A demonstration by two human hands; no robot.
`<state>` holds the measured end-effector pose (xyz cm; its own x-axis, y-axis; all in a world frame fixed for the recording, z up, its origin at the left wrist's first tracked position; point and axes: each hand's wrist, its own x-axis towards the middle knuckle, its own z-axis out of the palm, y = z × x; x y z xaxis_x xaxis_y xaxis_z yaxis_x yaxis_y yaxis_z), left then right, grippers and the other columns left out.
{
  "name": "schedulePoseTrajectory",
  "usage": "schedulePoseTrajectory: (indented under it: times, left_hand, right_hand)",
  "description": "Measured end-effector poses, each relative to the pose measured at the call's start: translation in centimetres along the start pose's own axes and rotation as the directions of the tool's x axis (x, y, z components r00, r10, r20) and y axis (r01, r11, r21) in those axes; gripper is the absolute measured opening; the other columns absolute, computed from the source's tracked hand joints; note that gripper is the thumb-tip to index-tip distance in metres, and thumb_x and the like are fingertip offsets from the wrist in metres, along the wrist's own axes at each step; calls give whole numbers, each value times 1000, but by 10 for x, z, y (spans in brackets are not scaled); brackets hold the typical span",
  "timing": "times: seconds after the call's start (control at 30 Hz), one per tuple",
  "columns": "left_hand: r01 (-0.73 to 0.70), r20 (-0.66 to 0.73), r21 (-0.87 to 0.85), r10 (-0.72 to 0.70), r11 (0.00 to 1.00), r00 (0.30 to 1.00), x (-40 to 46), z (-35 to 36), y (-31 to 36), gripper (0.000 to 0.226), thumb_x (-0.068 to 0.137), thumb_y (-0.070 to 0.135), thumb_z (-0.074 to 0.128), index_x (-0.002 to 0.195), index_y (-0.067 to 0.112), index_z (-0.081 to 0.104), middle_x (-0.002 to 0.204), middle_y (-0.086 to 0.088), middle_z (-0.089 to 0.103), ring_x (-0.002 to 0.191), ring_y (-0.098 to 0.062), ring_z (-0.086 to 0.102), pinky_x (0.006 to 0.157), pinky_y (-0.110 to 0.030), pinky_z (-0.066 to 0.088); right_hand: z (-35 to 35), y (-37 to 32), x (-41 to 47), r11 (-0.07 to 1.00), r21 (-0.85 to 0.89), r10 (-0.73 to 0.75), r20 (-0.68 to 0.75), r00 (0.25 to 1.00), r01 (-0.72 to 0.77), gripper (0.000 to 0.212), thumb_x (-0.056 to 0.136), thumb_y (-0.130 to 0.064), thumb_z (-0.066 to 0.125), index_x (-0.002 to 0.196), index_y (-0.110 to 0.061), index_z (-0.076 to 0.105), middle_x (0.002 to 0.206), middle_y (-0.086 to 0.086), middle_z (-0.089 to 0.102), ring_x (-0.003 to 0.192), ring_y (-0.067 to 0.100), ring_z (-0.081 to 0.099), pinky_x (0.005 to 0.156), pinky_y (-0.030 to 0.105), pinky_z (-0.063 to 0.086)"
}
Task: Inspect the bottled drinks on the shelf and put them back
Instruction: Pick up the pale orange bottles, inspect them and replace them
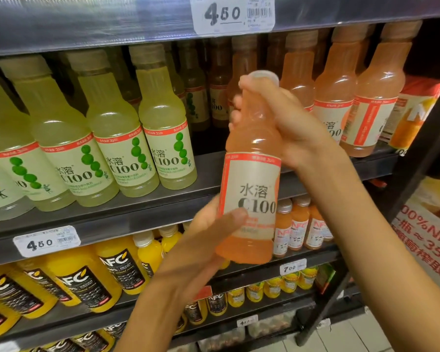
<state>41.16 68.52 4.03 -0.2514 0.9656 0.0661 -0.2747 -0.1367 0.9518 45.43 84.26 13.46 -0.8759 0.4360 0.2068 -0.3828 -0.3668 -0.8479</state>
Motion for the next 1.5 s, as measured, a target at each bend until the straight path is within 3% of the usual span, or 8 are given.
schedulePoseTrajectory:
  times: [0.13,0.33,0.47,0.67,0.87,1.07,1.2,1.5]
  left_hand:
    - [-108,-161,419,191,902,968,12,2,-9,75,48,35,87,114,31,50,97,11,72,87,-7,70,66,-16,54]
    - [-198,-230,488,344,850,911,23,-4,-22,57,66,0,83,108,25,54,91,12,71,84,-6,70,65,-16,54]
    - [-225,-270,531,415,817,869,26,-6,-24,63,62,14,84,113,32,52,99,14,68,90,-6,68,66,-20,55]
    - [-319,-306,582,566,748,766,34,-4,-25,75,62,16,87,124,32,48,114,9,64,108,-13,63,79,-21,54]
    - [-342,-209,576,538,743,817,36,-6,-12,67,69,3,82,126,16,49,116,16,64,110,-5,60,80,-11,50]
    - [-248,-189,542,403,803,896,12,4,-25,55,47,32,84,95,32,58,90,17,72,78,-2,70,60,-11,53]
    - [-174,-137,374,240,911,961,9,7,-26,59,48,36,78,101,23,58,88,11,75,80,-7,71,64,-15,54]
    - [-249,-156,272,298,929,942,21,0,-3,82,53,65,77,118,22,53,105,3,73,95,-11,69,73,-18,54]
  right_hand:
    - [4,-2,-11,967,-193,-167,17,986,167,18,91,-12,62,106,-10,52,75,5,61,62,18,61,56,31,53]
    - [4,10,-26,751,-524,-384,148,911,402,28,91,-11,61,117,-7,50,87,9,67,84,18,69,74,27,56]
    - [-1,18,-41,753,-478,-419,184,889,453,31,89,-15,62,115,-7,46,90,15,66,84,24,70,74,29,55]
    - [8,17,-50,597,-395,-522,469,712,698,32,78,-8,60,106,-8,46,95,13,58,83,30,62,79,43,51]
    - [10,8,-54,481,-367,-491,640,591,796,34,74,3,64,102,-8,48,89,10,60,81,21,63,78,35,49]
    - [6,-8,-39,638,-355,-463,533,709,683,29,80,-6,64,105,-8,49,83,6,61,71,19,63,70,35,51]
    - [2,-1,-27,952,-136,-222,314,923,275,22,90,-24,52,108,-12,50,79,6,62,67,19,63,62,30,52]
    - [2,15,-22,860,-287,-414,88,906,421,13,95,-26,54,105,-18,53,77,7,64,63,21,66,56,31,53]
